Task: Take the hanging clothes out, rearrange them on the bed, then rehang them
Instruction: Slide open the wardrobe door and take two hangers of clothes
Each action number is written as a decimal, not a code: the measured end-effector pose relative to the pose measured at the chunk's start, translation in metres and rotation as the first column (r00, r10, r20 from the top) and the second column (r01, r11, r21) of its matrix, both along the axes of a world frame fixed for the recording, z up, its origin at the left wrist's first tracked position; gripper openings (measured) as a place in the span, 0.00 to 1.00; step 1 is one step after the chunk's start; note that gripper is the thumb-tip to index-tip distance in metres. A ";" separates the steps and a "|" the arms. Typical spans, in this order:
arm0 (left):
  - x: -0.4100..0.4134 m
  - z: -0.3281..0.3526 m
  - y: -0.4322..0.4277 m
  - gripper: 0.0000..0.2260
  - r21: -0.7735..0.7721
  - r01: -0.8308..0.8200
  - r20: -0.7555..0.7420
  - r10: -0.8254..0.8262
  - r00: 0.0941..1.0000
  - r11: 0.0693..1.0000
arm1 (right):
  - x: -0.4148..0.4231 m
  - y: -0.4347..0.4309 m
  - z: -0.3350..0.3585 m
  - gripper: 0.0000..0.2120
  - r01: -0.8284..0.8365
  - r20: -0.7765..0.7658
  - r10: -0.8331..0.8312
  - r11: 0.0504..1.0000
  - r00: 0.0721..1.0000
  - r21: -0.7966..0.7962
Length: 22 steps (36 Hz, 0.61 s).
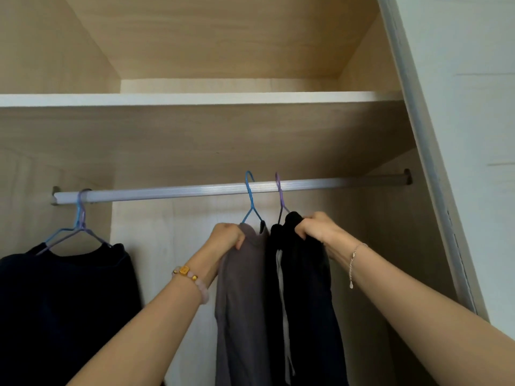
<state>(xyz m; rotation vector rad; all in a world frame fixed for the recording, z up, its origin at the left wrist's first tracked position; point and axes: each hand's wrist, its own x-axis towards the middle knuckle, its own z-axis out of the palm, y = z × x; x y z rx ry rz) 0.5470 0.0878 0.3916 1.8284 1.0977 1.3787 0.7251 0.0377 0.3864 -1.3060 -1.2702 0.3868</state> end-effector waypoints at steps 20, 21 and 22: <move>-0.123 -0.086 -0.055 0.17 0.038 0.112 0.104 -0.116 0.988 0.993 | -0.060 -0.069 -0.079 0.13 -0.447 -0.097 0.447 0.894 0.889 0.022; -0.131 -0.102 -0.060 0.17 0.024 0.139 0.104 -0.140 0.985 0.990 | -0.060 -0.071 -0.093 0.13 -0.467 -0.109 0.464 0.884 0.879 -0.004; -0.139 -0.121 -0.064 0.17 0.011 0.160 0.091 -0.160 0.983 0.987 | -0.061 -0.073 -0.109 0.14 -0.486 -0.121 0.480 0.873 0.869 -0.027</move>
